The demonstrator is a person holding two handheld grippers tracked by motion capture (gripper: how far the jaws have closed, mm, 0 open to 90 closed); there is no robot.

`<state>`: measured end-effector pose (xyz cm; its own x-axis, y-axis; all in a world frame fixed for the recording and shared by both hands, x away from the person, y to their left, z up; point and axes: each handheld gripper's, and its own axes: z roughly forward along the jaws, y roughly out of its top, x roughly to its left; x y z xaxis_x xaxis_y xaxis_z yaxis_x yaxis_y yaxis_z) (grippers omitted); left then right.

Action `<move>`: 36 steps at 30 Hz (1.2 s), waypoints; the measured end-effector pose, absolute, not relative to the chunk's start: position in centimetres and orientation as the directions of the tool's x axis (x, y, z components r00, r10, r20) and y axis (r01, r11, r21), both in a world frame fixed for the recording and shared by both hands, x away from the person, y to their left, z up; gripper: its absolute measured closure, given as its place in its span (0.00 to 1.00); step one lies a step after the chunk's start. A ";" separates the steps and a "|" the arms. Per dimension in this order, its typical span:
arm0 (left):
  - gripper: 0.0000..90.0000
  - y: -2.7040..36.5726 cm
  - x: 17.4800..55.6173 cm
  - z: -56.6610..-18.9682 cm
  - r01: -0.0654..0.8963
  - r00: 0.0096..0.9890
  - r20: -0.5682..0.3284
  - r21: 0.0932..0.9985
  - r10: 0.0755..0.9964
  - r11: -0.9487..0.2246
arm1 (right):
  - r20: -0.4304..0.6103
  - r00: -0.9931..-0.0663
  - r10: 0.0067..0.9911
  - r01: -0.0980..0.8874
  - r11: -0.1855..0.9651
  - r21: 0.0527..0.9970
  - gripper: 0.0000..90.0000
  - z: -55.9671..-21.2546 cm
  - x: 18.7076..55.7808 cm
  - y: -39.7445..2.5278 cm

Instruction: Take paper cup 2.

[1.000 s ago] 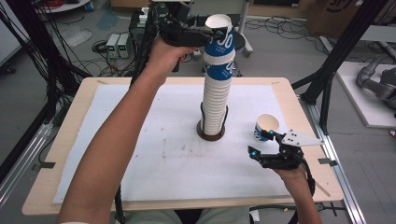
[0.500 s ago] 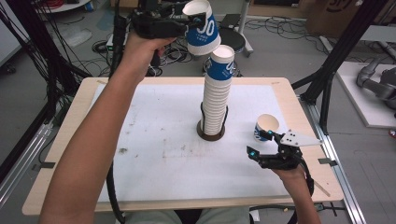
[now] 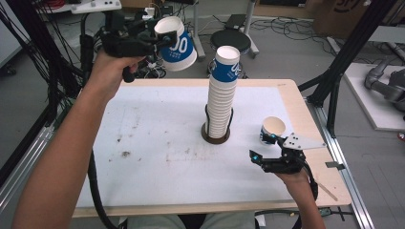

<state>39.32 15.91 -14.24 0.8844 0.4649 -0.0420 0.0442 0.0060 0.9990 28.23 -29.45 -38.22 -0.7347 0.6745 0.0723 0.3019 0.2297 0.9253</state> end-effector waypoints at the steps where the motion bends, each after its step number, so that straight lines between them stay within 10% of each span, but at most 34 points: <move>1: 0.34 16.3 39.2 -14.6 0.048 0.886 -0.046 0.999 0.462 0.008 | 0.068 -0.736 0.674 0.299 0.233 0.925 0.20 -38.2 28.3 -29.4; 36: 0.34 20.0 34.3 -29.5 0.080 0.899 -0.027 0.991 0.438 -0.103 | 0.056 -0.754 0.655 0.302 0.270 0.914 0.20 -39.3 29.0 -28.1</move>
